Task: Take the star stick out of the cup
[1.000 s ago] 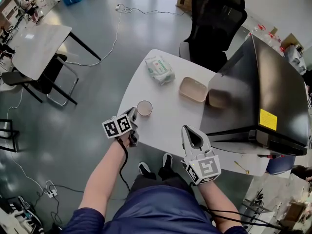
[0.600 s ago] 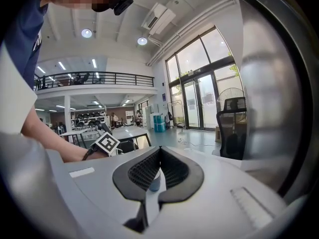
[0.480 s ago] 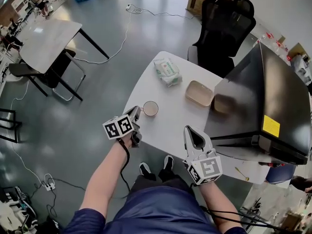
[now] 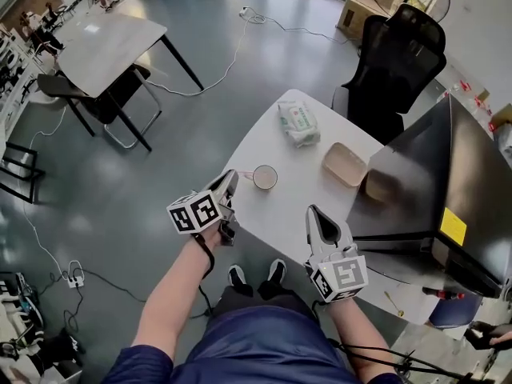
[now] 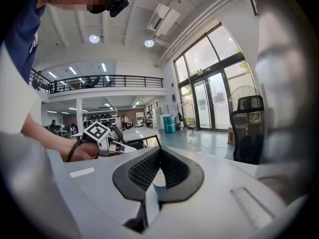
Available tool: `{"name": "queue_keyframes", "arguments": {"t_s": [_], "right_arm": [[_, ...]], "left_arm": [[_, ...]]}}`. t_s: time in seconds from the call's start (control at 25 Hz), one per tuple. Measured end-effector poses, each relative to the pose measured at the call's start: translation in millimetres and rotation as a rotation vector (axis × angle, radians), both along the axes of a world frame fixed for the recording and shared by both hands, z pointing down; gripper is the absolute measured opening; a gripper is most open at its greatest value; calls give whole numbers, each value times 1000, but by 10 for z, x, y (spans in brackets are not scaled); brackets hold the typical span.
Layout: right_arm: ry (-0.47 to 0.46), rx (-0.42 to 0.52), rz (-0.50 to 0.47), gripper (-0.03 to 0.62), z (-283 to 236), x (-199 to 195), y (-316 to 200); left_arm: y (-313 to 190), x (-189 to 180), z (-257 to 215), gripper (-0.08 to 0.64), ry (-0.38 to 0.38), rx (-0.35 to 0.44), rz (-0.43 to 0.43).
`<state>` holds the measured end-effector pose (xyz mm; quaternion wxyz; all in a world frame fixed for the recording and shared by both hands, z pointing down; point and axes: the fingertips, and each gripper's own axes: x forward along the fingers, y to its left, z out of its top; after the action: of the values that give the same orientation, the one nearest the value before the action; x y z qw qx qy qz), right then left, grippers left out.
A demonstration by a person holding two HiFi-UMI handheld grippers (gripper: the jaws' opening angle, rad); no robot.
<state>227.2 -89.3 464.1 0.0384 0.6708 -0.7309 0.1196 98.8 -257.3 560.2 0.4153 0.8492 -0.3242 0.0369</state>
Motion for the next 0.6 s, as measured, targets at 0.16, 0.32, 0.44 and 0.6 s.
{"name": "queue_keyframes", "arguments": {"t_s": [0.16,0.32,0.44,0.6], "right_arm": [[12,10,-55,8,-58,-101,-59],[9,33,-103,8,-98,-210,-115],[7,46,-144,8,-137,-305,-151],[29,61,-209,8,-183,-464,-203]], "left_arm": [[56,-175,-226,9,54,23,-47],[111,-395,-495,9,104,53,-100],[165,-604,-616,9,125,70,-150],[227,-908,-754,11,134,100,-223]]}}
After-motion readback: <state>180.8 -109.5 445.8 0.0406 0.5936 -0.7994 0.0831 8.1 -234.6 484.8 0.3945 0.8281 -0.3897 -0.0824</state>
